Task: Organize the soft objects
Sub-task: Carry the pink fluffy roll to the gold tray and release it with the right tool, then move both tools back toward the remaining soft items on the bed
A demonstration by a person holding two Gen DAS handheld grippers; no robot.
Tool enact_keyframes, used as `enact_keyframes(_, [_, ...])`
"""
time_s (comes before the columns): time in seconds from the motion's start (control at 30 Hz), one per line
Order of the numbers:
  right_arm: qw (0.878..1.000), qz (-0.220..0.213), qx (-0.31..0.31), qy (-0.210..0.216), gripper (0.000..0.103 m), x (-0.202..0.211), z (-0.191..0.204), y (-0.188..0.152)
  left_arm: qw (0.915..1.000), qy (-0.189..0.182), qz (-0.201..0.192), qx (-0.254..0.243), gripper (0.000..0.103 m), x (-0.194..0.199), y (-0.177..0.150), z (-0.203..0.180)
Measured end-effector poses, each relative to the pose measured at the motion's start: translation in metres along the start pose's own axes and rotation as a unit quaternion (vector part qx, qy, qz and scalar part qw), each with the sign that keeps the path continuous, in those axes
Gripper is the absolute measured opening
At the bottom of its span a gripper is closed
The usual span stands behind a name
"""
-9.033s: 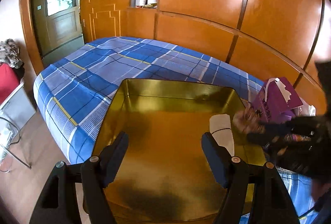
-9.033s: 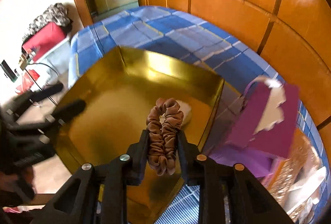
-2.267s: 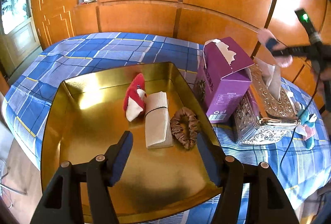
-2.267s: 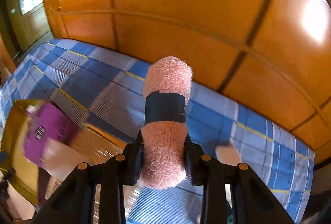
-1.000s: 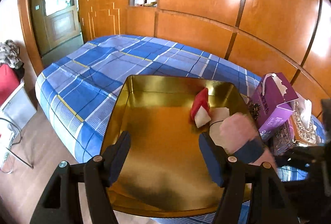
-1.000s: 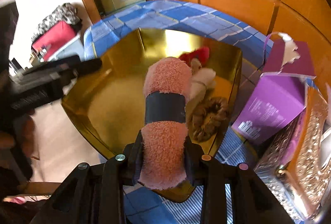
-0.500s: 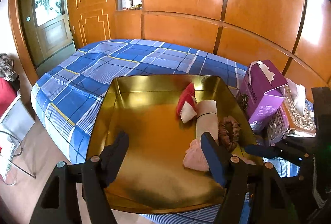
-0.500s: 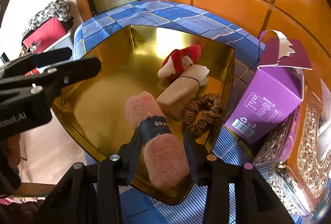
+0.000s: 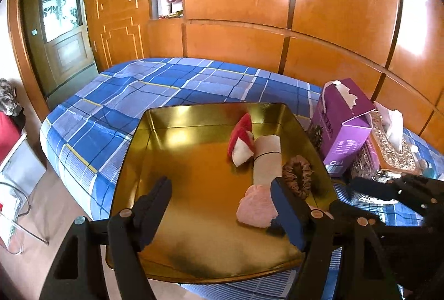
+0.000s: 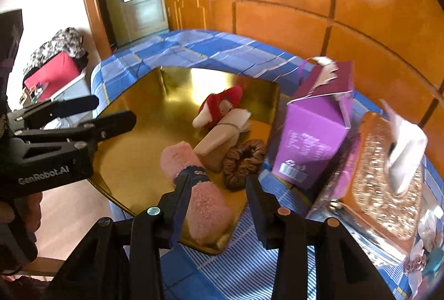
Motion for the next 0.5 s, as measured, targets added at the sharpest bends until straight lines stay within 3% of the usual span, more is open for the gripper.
enact_keyframes(0.37, [0.996, -0.075, -0.043, -0.035, 0.042, 0.064, -0.047, -0.004, 0.9982, -0.040, -0.023, -0.038, 0.076, 0.016, 0.016, -0.037])
enact_keyframes(0.5, [0.991, -0.082, -0.077, -0.077, 0.042, 0.093, -0.084, -0.025, 0.9949, -0.073, -0.041, -0.057, 0.076, 0.025, 0.028, -0.062])
Point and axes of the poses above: each gripper's, at about its wrist camera, not at the fingertips, and x roughly against the way its jaws point, z to its left, y to its top, the point moved 8 cm from there along -x, roughly the way its jaws point, and after that the axes turned 11 degrees about -z, right-handed, at the moved point
